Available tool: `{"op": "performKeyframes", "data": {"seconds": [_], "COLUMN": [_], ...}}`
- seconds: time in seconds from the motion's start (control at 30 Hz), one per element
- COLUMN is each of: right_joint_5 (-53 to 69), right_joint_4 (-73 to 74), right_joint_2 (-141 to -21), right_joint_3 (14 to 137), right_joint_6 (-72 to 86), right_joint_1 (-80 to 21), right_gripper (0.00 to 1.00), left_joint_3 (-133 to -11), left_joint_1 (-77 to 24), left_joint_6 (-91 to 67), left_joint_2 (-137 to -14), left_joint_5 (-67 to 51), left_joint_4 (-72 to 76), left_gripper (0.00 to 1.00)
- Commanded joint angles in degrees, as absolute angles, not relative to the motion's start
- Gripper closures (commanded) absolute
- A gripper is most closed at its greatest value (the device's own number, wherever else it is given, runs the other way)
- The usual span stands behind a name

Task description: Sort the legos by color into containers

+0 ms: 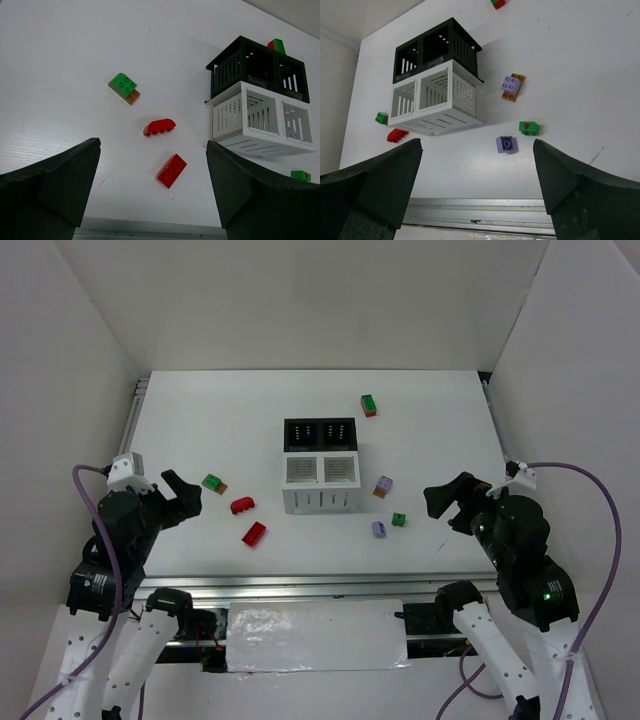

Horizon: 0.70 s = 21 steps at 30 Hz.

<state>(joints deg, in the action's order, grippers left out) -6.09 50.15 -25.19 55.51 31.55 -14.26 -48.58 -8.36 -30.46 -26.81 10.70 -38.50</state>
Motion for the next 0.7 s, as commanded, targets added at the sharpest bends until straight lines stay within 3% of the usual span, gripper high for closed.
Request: {"op": "performKeyframes", "data": {"seconds": [0.0,0.37,0.47,0.67], "right_joint_5": [-8.4,-3.8,-0.6,-3.0], "right_joint_4": [50.6,43.5,37.0,31.8], "right_joint_2": [-26.4,-30.7,-38.4,-71.1], "right_joint_3": [57.5,57.6,57.1,71.4], "right_joint_6": [32.3,30.7,28.3,26.2], "right_joint_1": [-14.1,-14.1,-14.1,-12.7], "right_gripper": [0.00,0.00,0.00,0.00], "left_joint_3": [-48.3,-48.3,-48.2,-48.3], "left_joint_1": [-9.1,-9.8,-9.8,-9.9], "left_joint_6": [-31.6,-31.1,-30.8,-30.1], "left_joint_2": [-26.4,-28.0,-28.2,-29.9], "left_joint_5": [11.5,10.2,9.5,8.8], "left_joint_4": [-36.5,-36.3,-35.8,-35.9], "left_gripper": [0.00,0.01,0.00,0.01]}}
